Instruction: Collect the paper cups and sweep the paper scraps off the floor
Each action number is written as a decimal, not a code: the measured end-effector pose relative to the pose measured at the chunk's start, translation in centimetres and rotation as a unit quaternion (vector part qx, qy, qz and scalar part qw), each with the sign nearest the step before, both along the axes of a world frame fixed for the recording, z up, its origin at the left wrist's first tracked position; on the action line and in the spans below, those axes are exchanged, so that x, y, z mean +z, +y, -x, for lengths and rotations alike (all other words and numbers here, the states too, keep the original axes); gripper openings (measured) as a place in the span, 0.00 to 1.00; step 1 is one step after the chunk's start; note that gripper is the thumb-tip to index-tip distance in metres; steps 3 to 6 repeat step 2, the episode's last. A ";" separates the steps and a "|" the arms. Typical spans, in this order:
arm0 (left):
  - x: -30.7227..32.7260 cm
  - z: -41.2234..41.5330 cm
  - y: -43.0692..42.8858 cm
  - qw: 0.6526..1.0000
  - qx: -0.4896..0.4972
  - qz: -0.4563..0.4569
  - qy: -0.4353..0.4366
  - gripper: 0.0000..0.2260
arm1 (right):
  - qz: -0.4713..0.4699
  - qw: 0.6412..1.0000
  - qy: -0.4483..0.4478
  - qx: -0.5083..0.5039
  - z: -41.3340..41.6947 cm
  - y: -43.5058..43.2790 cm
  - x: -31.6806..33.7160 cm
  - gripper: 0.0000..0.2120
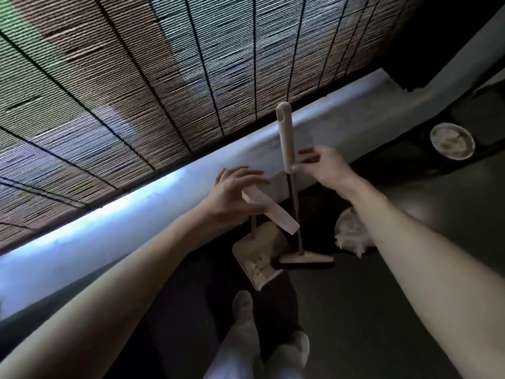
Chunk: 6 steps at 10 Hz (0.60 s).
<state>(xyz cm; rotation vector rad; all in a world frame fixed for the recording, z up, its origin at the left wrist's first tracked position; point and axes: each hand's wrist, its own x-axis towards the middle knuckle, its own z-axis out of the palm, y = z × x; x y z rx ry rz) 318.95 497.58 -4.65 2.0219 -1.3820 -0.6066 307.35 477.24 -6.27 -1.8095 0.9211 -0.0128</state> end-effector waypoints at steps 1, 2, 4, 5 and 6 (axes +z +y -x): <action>1.9 0.7 -0.1 1.000 0.026 -0.010 -0.006 0.27 | 0.021 0.999 -0.011 0.031 1.4 -0.4 1.7 0.20; 3.6 2.5 0.3 0.999 0.044 -0.023 -0.020 0.27 | 0.020 0.998 -0.017 0.062 4.3 -0.3 4.5 0.18; 3.6 2.5 0.3 0.999 0.044 -0.023 -0.020 0.27 | 0.020 0.998 -0.017 0.062 4.3 -0.3 4.5 0.18; 3.6 2.5 0.3 0.999 0.044 -0.023 -0.020 0.27 | 0.020 0.998 -0.017 0.062 4.3 -0.3 4.5 0.18; 3.6 2.5 0.3 0.999 0.044 -0.023 -0.020 0.27 | 0.020 0.998 -0.017 0.062 4.3 -0.3 4.5 0.18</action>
